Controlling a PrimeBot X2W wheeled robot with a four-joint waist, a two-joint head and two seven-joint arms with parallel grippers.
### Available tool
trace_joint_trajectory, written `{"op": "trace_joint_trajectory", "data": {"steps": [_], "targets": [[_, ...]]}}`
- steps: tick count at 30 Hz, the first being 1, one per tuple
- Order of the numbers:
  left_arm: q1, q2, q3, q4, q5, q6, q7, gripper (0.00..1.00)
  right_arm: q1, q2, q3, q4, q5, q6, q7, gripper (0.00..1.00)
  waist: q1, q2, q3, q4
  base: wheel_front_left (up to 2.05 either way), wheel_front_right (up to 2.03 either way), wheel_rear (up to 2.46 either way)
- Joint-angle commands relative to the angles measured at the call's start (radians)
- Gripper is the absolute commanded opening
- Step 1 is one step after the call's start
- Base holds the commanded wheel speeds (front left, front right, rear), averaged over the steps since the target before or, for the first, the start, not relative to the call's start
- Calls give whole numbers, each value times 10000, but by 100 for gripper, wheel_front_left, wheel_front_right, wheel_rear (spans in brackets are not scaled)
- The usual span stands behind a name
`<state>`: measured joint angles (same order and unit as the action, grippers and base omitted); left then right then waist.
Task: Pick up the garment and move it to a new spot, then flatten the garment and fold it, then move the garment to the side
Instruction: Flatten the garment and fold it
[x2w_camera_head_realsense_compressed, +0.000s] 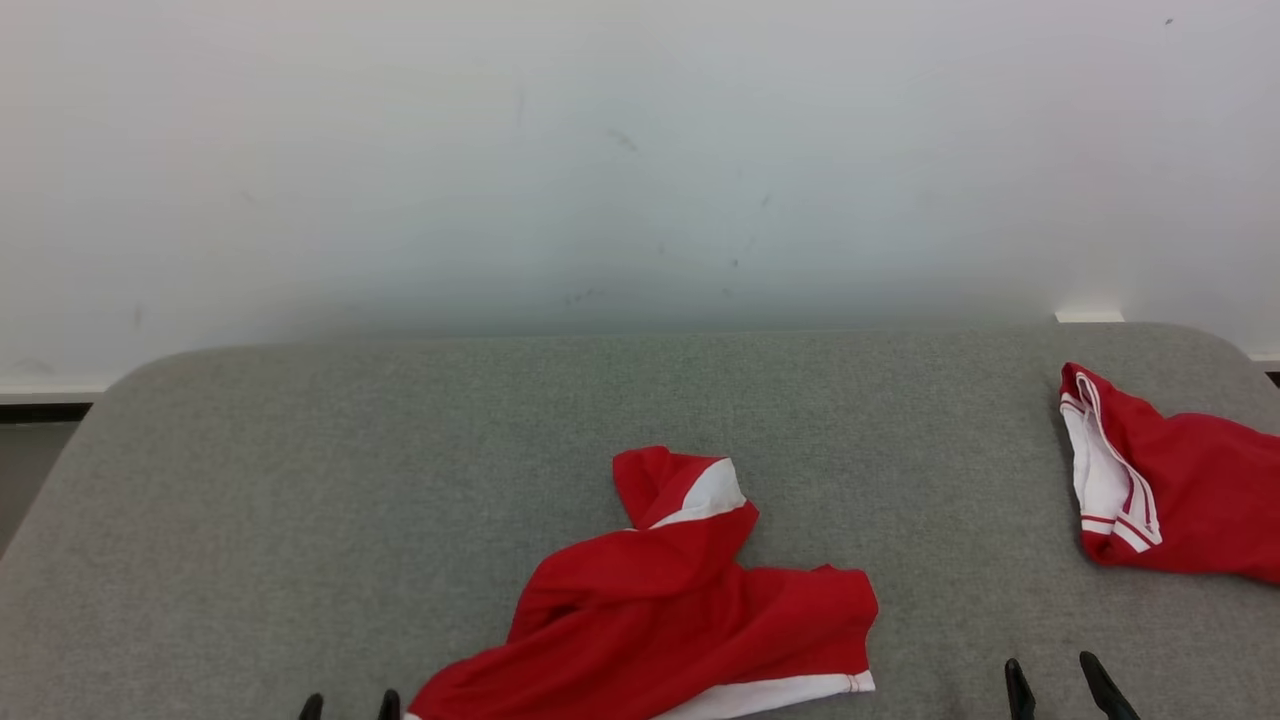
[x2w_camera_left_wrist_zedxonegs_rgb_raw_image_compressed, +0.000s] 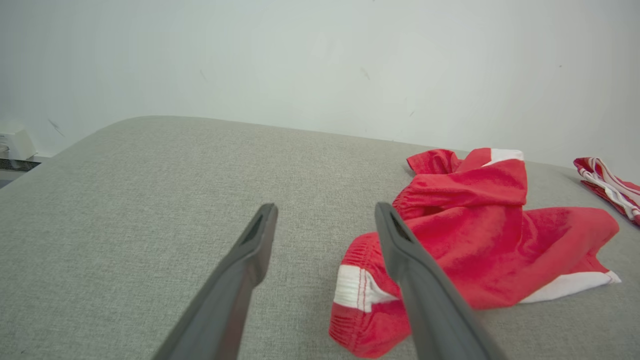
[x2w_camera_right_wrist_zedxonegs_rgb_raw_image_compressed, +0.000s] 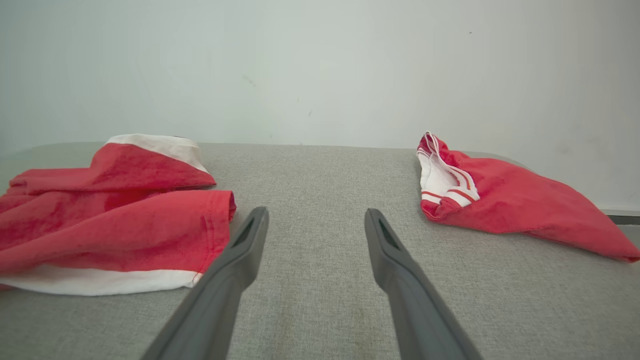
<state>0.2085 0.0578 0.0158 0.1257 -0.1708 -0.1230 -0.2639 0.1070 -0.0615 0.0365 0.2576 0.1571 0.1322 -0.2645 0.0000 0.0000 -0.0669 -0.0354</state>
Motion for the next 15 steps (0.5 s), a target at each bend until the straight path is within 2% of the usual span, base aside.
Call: {"op": "trace_joint_trajectory", "data": {"steps": [1, 5, 8, 11, 13, 14, 15], "targets": [[-126, 5, 21, -19, 169, -42, -1, 100, -131, 3, 122, -56, 190, -31, 9, 100, 0, 0, -6, -36, 0, 0, 0], [-220, 437, -106, 126, 27, -72, 1, 100, -447, -283, 735, 115, 1059, -31, 160, 100, 0, 0, -32, -81, 0, 0, 0], [-305, 1211, -599, 418, -304, -70, 319, 100, -974, -857, 1749, 227, 1902, -31, 1371, 100, 0, 0, 5, -108, 0, 0, 0], [-325, 2010, -967, 262, -879, -57, 1345, 100, -1534, -1311, 2632, 344, 2482, -31, 2755, 100, 0, 0, 108, -117, 0, 0, 0], [-321, 2469, -1314, 22, -1480, -59, 2083, 100, -1841, -1305, 2964, 620, 2807, -29, 3576, 100, 0, 0, 222, -50, 0, 0, 0], [-321, 2469, -1314, 22, -1480, -59, 2083, 100, -1841, -1305, 2964, 620, 2807, -29, 3576, 100, 0, 0, 222, -50, 0, 0, 0], [-330, 2762, -1540, -115, -1727, -58, 2436, 100, -2012, -1312, 3144, 742, 2880, -28, 3936, 100, 0, 0, 287, 2, 0, 0, 0]]}}
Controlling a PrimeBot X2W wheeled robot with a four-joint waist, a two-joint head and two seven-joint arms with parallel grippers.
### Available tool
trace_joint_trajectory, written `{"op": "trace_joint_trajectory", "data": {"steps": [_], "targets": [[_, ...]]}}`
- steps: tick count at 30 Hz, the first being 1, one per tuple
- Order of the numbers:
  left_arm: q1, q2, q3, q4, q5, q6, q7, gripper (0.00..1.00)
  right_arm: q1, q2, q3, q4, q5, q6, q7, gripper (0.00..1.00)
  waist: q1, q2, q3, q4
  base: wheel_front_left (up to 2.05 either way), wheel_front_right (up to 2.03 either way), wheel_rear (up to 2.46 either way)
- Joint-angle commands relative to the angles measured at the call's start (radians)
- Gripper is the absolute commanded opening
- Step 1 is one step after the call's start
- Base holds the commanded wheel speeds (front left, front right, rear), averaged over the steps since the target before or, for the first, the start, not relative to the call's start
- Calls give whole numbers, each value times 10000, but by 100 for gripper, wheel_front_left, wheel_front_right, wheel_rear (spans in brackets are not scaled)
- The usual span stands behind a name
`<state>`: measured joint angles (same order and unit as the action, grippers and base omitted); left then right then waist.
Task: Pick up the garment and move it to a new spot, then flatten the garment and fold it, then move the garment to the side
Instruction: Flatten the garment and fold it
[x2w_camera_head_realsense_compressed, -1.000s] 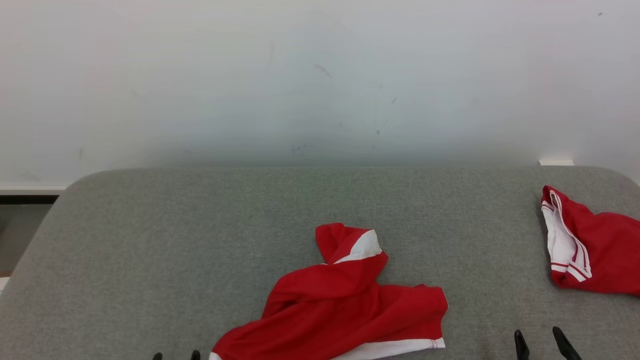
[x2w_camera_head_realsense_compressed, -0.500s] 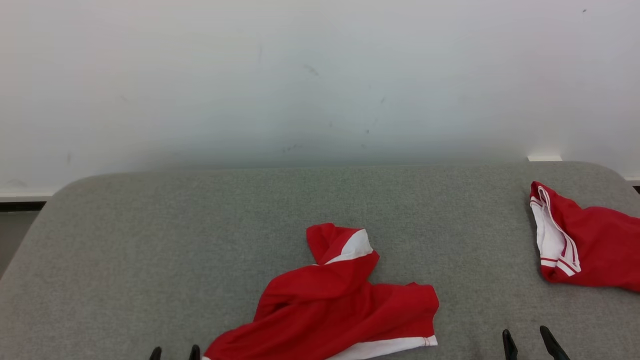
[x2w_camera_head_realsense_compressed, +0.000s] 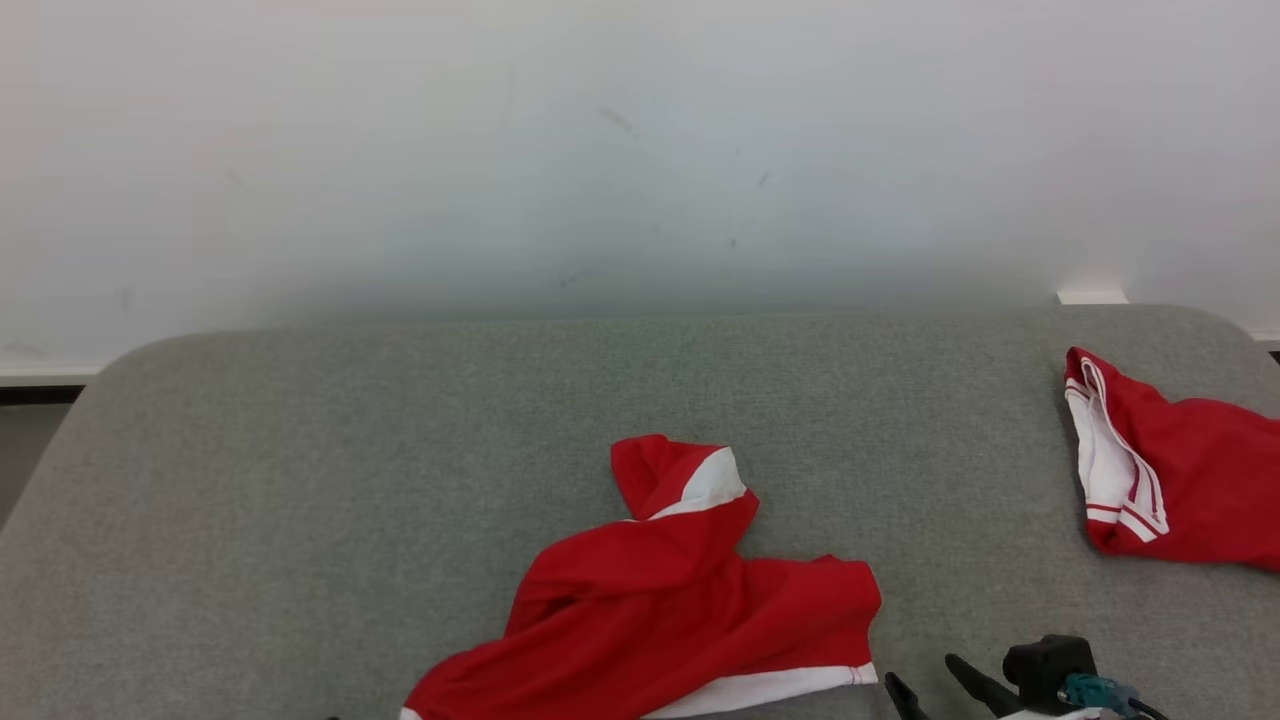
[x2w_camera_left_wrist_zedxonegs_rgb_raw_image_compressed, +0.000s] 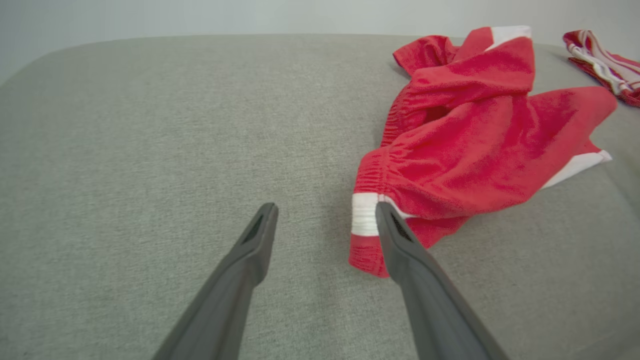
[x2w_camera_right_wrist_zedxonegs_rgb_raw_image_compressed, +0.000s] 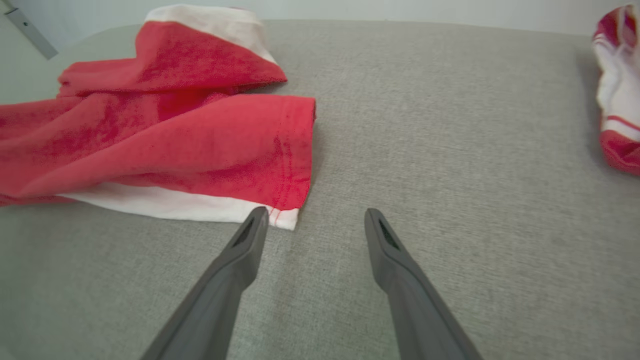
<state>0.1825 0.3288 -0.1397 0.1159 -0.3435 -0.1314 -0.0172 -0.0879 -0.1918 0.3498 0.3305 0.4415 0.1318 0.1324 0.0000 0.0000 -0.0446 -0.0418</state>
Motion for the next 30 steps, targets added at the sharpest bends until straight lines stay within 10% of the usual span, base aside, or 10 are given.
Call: {"op": "trace_joint_trajectory", "data": {"steps": [1, 9, 30], "targets": [[-111, 302, -201, -152, -309, 26, 248, 100, -226, -18, 131, 169, 100, -24, 230, 100, 0, 0, 132, 131, 0, 0, 0], [-591, 1398, -1531, -565, -1633, 24, 955, 100, -1078, 619, 400, 1399, 585, -24, 912, 100, 0, 0, 592, 540, 0, 0, 0], [-2504, 2175, -3819, 941, -3689, 23, 625, 100, -2018, 862, 945, 2775, 846, -29, 1417, 100, 0, 0, 1179, 381, 0, 0, 0]]}}
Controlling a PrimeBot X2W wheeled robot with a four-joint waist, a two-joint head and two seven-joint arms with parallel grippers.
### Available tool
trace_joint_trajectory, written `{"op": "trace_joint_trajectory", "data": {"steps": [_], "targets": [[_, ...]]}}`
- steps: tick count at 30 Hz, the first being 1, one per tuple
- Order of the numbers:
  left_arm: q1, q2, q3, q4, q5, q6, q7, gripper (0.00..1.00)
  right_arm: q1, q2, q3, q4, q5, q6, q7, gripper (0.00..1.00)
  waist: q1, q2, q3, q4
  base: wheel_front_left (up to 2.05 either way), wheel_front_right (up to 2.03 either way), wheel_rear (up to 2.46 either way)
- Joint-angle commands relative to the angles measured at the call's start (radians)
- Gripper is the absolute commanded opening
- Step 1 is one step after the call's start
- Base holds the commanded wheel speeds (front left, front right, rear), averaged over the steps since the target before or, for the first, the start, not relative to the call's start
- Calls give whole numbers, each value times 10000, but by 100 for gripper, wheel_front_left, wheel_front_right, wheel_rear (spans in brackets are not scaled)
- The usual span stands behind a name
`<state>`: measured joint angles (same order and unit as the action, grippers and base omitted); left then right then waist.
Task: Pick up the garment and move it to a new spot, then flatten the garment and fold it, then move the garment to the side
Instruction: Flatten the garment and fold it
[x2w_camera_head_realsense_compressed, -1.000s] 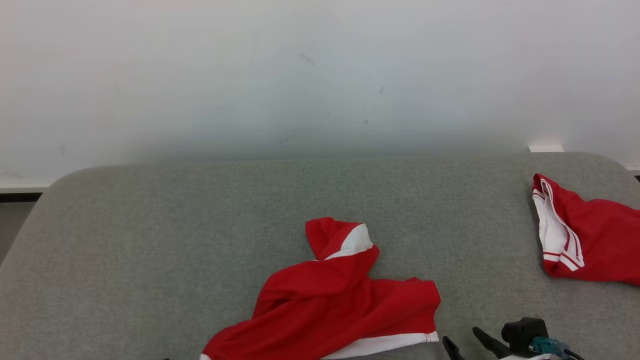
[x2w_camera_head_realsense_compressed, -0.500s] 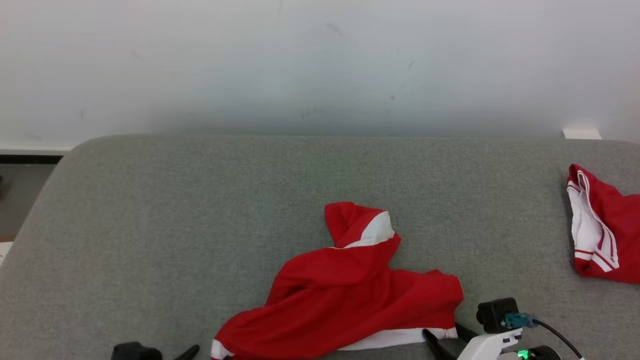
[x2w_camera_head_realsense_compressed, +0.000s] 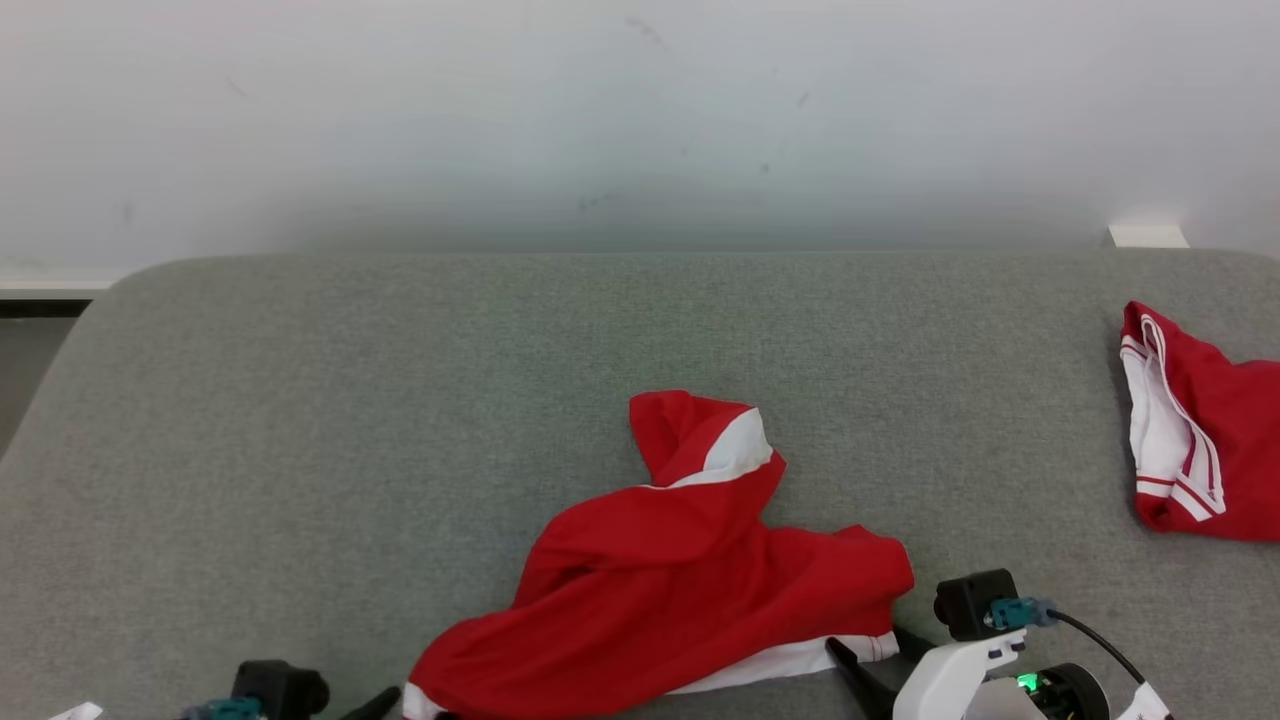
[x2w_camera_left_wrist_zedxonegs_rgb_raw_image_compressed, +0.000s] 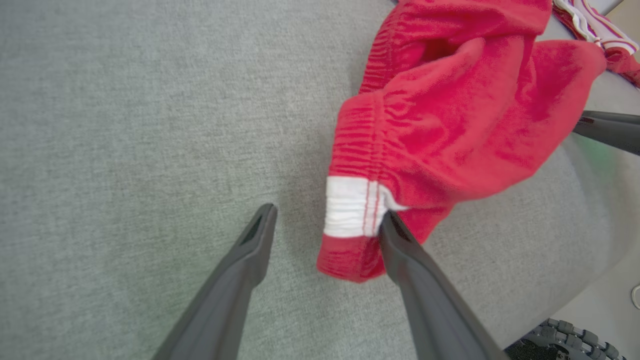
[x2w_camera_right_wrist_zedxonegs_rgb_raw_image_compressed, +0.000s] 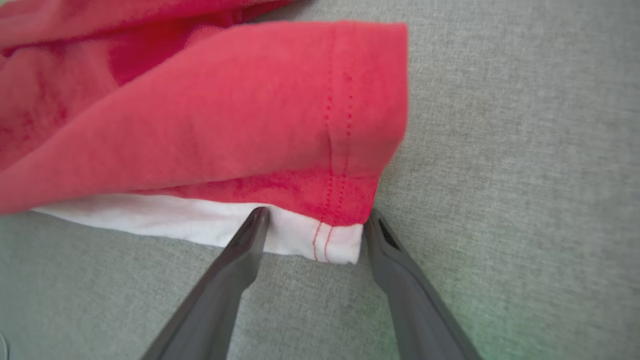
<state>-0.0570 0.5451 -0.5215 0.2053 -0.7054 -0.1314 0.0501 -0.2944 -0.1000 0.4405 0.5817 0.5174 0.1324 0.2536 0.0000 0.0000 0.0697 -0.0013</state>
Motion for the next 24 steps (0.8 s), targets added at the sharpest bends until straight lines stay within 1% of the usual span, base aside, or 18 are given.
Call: {"op": "trace_joint_trajectory", "data": {"steps": [1, 5, 6, 7, 8, 9, 12, 15, 20, 24], "targets": [[-192, 42, -143, 126, -226, 23, -18, 100, 40, -34, 88, 331, 120, -38, 279, 100, 0, 0, 61, -39, 0, 0, 0], [-566, 129, -597, 376, -619, 22, -235, 100, -82, 73, 429, 503, 341, -38, 542, 100, 0, 0, 131, -101, 0, 0, 0], [-645, 124, -703, 393, -700, 22, -319, 71, -133, 114, 557, 491, 390, -34, 547, 92, 0, 0, 136, -106, 0, 0, 0], [-723, 158, -783, 428, -773, 22, -403, 36, -194, 152, 589, 488, 512, -33, 443, 38, 0, 0, 135, -111, 0, 0, 0], [-779, 162, -922, 426, -929, 22, -445, 18, -240, 189, 604, 498, 677, -30, 370, 0, 0, 0, 121, -114, 0, 0, 0], [-831, 173, -1000, 382, -1052, 22, -501, 0, -255, 245, 693, 460, 868, -13, 358, 0, 0, 0, 98, -111, 0, 0, 0], [-895, 289, -1247, 112, -1474, 22, -610, 0, -297, 245, 561, 172, 1676, -16, 133, 0, 0, 0, -41, -123, 0, 0, 0], [-825, 418, -1331, -612, -2253, 21, -575, 0, -309, 192, 239, -527, 2771, -18, -8, 0, 0, 0, -245, -155, 0, 0, 0], [-604, 1019, -1030, -2292, -3609, 22, -389, 0, -17, -478, -345, -2323, 4321, -18, 167, 0, 0, 0, -713, -321, 0, 0, 0], [-495, 1445, -629, -3642, -4342, 21, -296, 0, 285, -1070, -1055, -4036, 5241, -18, 336, 0, 0, 0, -934, -558, 0, 0, 0]]}}
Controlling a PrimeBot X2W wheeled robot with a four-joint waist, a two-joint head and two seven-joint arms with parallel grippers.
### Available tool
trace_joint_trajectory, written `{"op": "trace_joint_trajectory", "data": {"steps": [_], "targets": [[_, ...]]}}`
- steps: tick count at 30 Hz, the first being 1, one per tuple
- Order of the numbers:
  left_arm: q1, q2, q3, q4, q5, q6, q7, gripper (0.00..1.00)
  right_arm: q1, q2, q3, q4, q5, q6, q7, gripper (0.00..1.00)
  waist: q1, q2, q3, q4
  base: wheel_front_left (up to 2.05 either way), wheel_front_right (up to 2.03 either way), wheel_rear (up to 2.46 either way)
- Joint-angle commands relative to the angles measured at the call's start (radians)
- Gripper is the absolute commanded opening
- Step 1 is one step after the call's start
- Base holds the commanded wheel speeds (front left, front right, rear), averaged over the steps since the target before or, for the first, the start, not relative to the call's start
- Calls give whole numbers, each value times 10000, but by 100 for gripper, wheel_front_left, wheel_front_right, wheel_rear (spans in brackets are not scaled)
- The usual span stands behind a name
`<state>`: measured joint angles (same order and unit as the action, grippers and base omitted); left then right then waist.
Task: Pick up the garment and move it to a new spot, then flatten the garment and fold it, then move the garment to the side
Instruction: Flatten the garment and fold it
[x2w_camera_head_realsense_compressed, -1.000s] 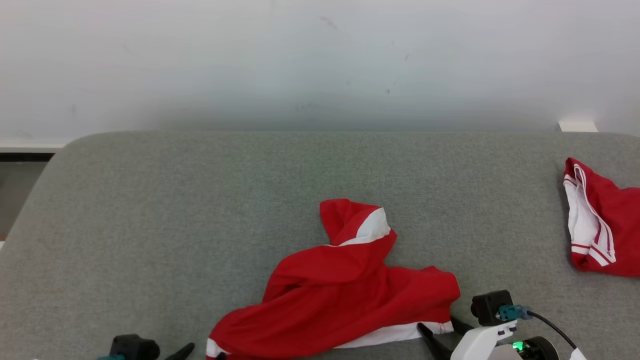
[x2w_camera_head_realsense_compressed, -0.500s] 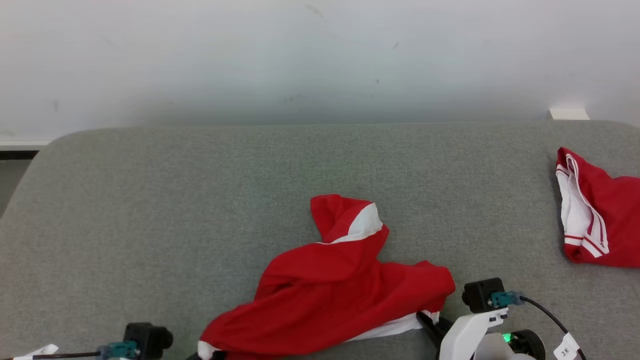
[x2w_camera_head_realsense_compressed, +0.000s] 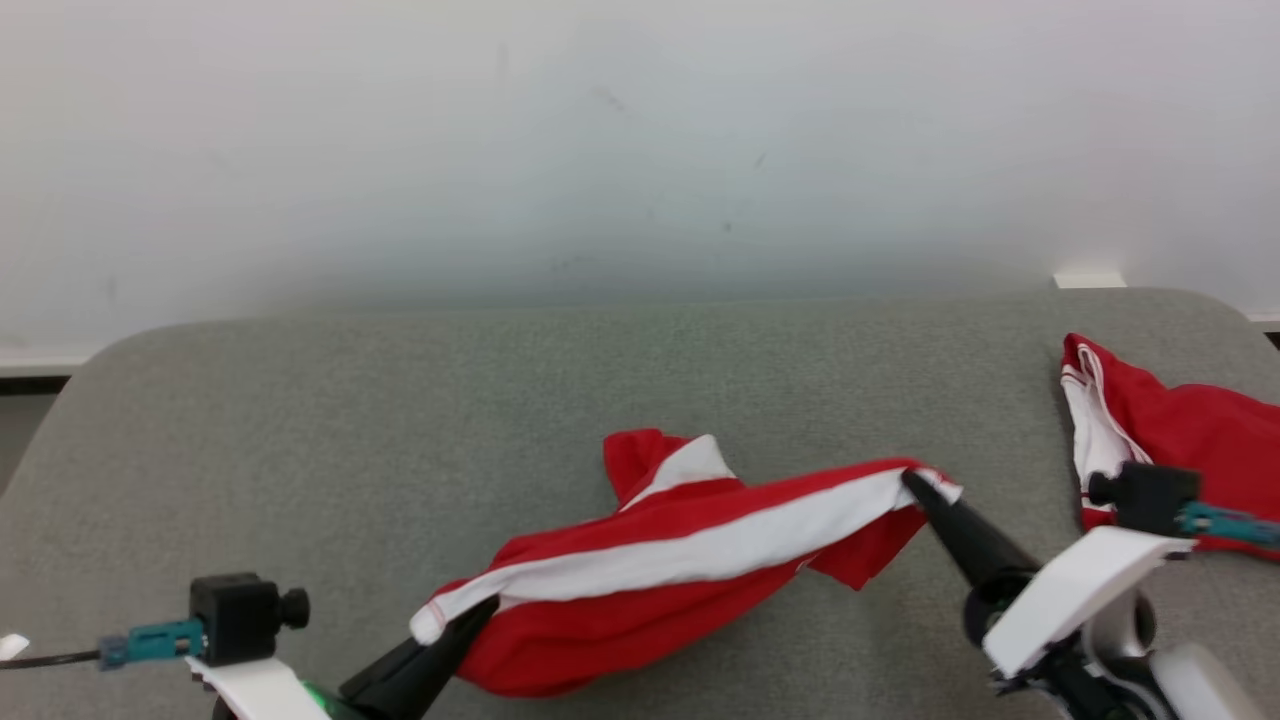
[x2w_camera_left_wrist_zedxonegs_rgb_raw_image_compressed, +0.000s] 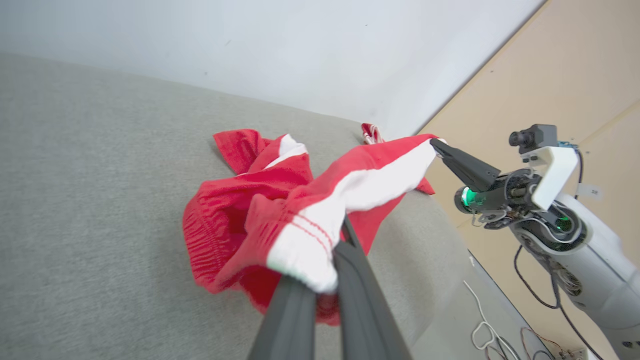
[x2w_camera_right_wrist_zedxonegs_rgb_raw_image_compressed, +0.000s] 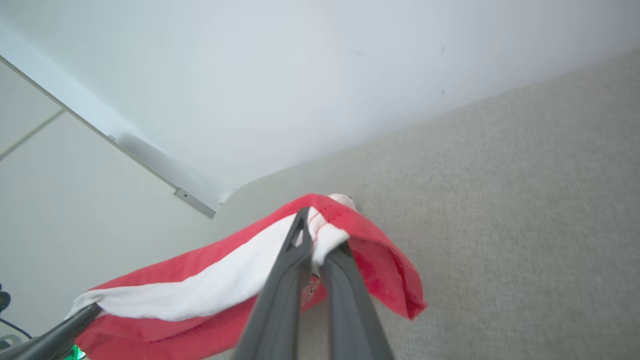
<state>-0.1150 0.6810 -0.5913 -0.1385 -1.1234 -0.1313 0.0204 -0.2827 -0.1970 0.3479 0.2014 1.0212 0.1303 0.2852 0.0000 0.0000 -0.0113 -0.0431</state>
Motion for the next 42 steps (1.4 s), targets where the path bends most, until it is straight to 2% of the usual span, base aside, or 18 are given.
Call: {"op": "trace_joint_trajectory", "data": {"steps": [1, 9, 14, 19, 24, 29, 31, 34, 37, 42], "targets": [[140, 153, 149, -556, -336, 19, 30, 0, 285, -213, -308, -650, 397, 4, 72, 0, 0, 0, -175, -209, 0, 0, 0], [137, 364, 495, -3499, -1820, 19, 328, 0, 1140, -769, -2065, -4039, 1484, 5, 351, 0, 0, 0, -507, -697, 0, 0, 0], [-222, 615, 939, -5093, -2880, 49, 631, 0, 1466, -850, -3442, -5830, 1882, 4, 688, 0, 0, 0, -463, -888, 0, 0, 0], [-1063, 1106, 1560, -5240, -3398, 381, 1154, 0, 960, -939, -4501, -6426, 1503, 4, 1385, 0, 0, 0, -115, -1061, 0, 0, 0], [-2128, 1001, 1593, -4329, -3634, 672, 1691, 0, -96, -452, -4529, -6066, 932, 4, 2106, 0, 0, 0, 516, -1112, 0, 0, 0], [-4330, 583, 1475, -2535, -2684, 957, 2179, 0, -2316, 834, -4181, -5064, -137, 4, 2809, 0, 0, 0, 1920, -1093, 0, 0, 0], [-5409, 333, 1432, -1688, -2174, 959, 2252, 0, -3401, 1140, -4053, -4442, -700, 4, 2922, 0, 0, 0, 2475, -1092, 0, 0, 0], [-7103, -264, 1373, -182, -1257, 871, 1959, 0, -5102, 1383, -3926, -3285, -1555, 4, 2585, 0, 0, 0, 3155, -1053, 0, 0, 0], [-8599, -933, 1261, 1490, -263, 664, 1268, 0, -6671, 1451, -3848, -1836, -2101, 4, 1788, 0, 0, 0, 3569, -993, 0, 0, 0], [-9987, -1991, 1022, 4103, 1226, 308, -795, 0, -8103, 1435, -3072, 308, -2209, 2, 37, 0, 0, 0, 3805, -948, 0, 0, 0]]}}
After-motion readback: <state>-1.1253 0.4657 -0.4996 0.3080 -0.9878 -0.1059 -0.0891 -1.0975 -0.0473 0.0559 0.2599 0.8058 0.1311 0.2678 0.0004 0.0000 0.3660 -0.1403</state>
